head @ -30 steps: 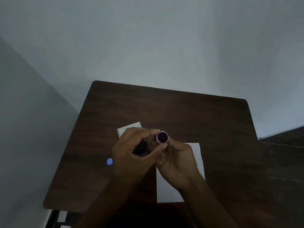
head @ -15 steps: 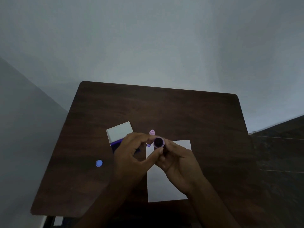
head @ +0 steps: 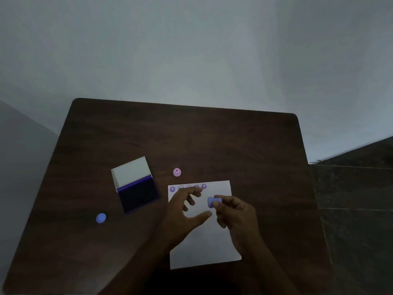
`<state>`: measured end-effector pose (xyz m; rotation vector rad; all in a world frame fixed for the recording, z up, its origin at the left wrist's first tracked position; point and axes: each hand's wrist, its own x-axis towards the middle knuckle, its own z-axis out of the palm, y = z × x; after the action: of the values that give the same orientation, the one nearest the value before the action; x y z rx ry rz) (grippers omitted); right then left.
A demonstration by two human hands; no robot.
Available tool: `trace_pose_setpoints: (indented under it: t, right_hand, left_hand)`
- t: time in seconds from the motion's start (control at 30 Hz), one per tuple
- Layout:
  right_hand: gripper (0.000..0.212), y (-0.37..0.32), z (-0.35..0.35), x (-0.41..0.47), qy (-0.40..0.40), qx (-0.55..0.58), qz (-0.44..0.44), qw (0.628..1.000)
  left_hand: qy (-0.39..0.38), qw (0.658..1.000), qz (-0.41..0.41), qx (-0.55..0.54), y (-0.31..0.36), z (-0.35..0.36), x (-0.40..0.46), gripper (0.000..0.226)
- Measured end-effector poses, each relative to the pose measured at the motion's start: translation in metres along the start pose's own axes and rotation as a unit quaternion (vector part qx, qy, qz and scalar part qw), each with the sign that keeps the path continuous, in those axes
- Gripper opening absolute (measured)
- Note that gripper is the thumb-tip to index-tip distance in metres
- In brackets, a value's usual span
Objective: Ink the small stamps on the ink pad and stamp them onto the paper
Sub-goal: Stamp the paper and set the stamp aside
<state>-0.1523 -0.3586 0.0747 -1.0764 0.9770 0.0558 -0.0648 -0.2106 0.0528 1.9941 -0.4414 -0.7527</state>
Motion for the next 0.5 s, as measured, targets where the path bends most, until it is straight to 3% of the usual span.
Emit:
trace_pose_setpoints:
  t: [0.1,0.23,0.33,0.43,0.5]
  right_hand:
    - [0.018,0.002,-0.008,0.028,0.091,-0.159,-0.046,0.982]
    - [0.02,0.016,-0.008,0.069,0.126,-0.324,-0.069,0.935]
    - [0.028,0.026,-0.006,0.092,0.105,-0.372,-0.063,0.92]
    - [0.028,0.034,-0.006,0.106,0.081,-0.385,-0.097,0.914]
    - [0.026,0.041,-0.007,0.111,0.081,-0.376,-0.111,0.916]
  left_hand:
    - [0.028,0.991,-0.028,0.128,-0.017,0.015,0.02,0.048]
    - [-0.018,0.946,-0.08,0.315,-0.03,0.032,0.049,0.053]
    - [-0.003,0.945,-0.073,0.319,-0.029,0.034,0.063,0.051]
    - [-0.155,0.911,-0.122,0.361,-0.027,0.032,0.079,0.055]
    - [-0.161,0.914,-0.146,0.344,-0.028,0.034,0.084,0.057]
